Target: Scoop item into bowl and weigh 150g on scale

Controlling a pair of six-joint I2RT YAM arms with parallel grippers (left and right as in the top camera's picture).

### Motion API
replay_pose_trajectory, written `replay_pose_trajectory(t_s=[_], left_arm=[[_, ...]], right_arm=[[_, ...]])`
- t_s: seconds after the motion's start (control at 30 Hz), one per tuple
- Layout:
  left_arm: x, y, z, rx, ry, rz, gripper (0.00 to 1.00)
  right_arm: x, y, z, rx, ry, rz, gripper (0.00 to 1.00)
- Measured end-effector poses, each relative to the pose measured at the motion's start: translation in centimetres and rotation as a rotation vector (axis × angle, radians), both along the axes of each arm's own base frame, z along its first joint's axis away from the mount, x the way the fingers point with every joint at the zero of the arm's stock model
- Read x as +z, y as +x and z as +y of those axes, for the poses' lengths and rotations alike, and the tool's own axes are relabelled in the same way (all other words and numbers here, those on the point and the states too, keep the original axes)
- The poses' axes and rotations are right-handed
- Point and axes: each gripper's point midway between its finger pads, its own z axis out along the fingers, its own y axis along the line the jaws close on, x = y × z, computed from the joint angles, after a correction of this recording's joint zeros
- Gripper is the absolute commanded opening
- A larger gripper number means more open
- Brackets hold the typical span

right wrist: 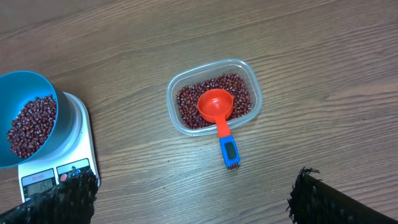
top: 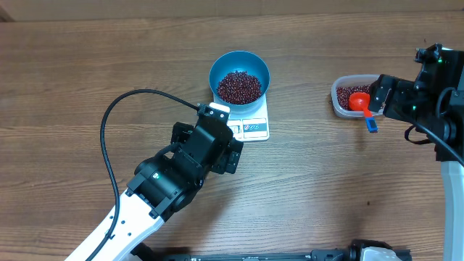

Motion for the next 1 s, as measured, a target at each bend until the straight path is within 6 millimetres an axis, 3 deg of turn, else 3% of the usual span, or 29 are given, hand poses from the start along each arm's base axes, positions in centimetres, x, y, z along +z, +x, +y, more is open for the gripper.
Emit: replay_pose_trajectory(t_s=[0.17, 0.47, 0.83, 1.0], left_arm=[[0.2, 0.0, -0.8, -0.023, -0.034, 0.002, 0.99], [2.2, 1.8, -3.2, 0.047, -0.247, -0.052, 0.99], [-3.8, 3.1, -4.7, 0.15, -0.224, 0.107, 0.99], [-4.2, 3.0, -4.6, 0.173, -0.231, 0.122, 1.0]], right_arm=[[0.0, 0.0, 0.0, 0.0, 0.0, 0.0, 1.0], [0.0, 0.0, 0.0, 0.0, 0.0, 0.0, 1.0], [0.0, 0.0, 0.0, 0.0, 0.0, 0.0, 1.0], [0.0, 0.0, 0.0, -0.001, 0.0, 0.0, 1.0]])
